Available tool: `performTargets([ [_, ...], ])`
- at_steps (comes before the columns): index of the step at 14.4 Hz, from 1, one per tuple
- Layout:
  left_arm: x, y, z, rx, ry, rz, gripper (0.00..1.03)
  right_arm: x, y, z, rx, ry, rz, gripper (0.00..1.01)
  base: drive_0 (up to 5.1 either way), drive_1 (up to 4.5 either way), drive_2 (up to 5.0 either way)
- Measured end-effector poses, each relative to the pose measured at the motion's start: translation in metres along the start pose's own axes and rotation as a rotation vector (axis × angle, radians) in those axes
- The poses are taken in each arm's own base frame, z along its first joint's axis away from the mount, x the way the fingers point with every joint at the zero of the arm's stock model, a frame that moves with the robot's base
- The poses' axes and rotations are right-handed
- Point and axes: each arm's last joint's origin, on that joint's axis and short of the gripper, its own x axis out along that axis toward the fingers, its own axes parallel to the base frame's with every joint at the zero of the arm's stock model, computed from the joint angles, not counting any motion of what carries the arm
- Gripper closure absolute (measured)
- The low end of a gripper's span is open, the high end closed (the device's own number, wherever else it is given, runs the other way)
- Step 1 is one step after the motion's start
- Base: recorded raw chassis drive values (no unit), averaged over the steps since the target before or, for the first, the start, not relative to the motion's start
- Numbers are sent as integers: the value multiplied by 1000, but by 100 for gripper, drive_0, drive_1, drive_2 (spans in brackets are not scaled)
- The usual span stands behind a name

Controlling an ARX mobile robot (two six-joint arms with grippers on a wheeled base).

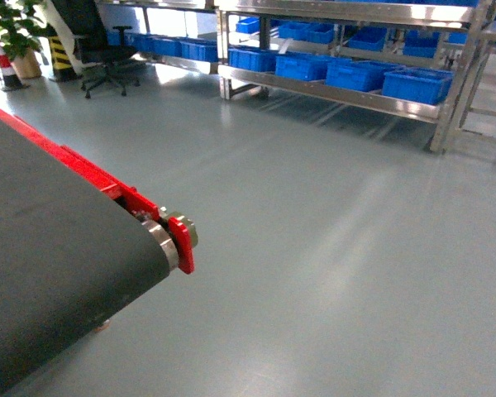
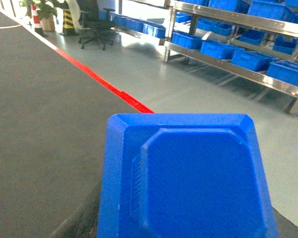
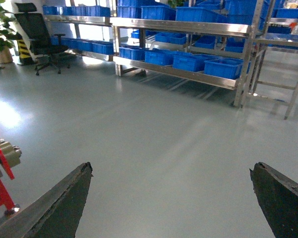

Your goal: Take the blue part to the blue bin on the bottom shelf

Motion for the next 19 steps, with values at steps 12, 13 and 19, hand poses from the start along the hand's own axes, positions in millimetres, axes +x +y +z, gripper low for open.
performTargets([
  [12,0,0,0,0,0,0,60,0,0,0,0,0,0,3,-167,-167,-167],
  [13,0,0,0,0,0,0,60,0,0,0,0,0,0,3,-167,-167,-167],
  [19,0,0,0,0,0,0,60,0,0,0,0,0,0,3,-152,-152,-152],
])
